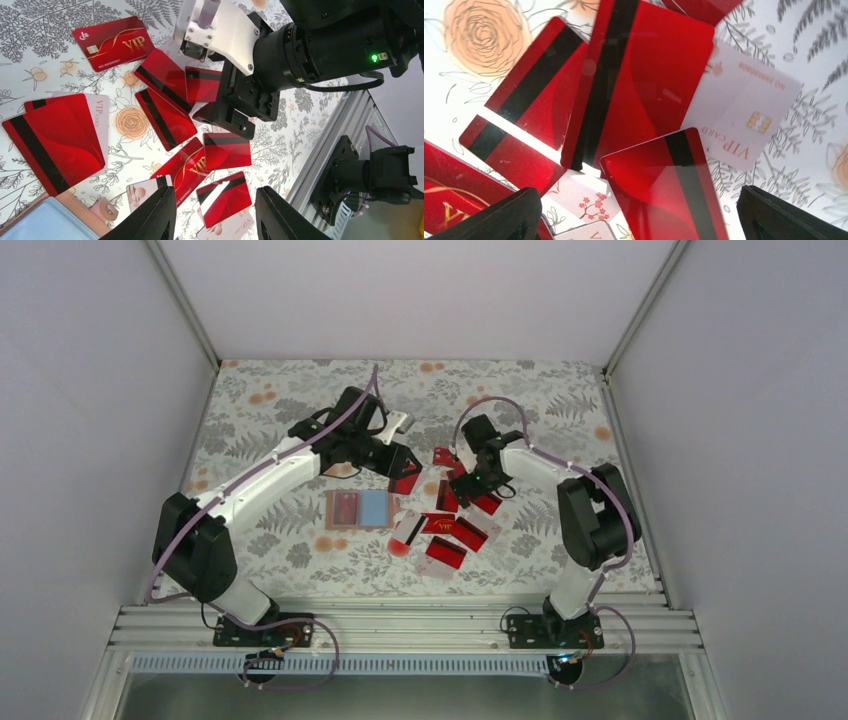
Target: Put the credit cards into the card holder
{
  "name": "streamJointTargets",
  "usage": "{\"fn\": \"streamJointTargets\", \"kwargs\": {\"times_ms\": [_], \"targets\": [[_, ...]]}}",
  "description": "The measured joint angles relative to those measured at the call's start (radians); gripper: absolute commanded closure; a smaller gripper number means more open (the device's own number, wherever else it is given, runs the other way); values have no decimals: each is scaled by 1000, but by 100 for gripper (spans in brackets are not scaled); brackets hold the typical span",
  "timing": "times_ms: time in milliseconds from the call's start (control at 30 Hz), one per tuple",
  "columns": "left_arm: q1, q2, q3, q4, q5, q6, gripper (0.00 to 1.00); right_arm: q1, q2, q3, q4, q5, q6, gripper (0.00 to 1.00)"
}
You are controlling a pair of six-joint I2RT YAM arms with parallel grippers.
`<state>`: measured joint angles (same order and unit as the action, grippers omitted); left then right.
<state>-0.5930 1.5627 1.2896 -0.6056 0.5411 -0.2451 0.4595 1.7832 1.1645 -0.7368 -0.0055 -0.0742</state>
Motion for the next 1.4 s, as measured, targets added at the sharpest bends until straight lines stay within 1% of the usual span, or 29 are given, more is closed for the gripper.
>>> {"fn": "streamJointTargets", "kwargs": {"times_ms": [133,300,433,733,1000,1033,1167,1267,1400], "targets": [[0,-14,0,-23,0,10,59,-13,-10,-3,20,-23,-149,1],[0,-16,0,-50,0,21,58,-50,-10,-1,23,-87,-246,4],[0,-16,0,-65,1,26,58,-76,-8,5,23,-105,-286,4],[0,-16,0,-67,2,28,59,-89,3,10,26,-137,-297,7],[0,-32,-3,-66,1,28,59,-92,45,-23,43,-111,-295,9],[0,-34,-3,-66,1,28,59,-93,50,-27,43,-107,-294,12],[0,-34,-6,-64,2,28,59,-94,52,-33,55,-92,-291,16],[0,-34,-14,-63,2,28,59,-95,51,-38,65,-87,-290,22],[0,-34,-19,-63,2,27,58,-96,52,-39,75,-80,-276,29]]}}
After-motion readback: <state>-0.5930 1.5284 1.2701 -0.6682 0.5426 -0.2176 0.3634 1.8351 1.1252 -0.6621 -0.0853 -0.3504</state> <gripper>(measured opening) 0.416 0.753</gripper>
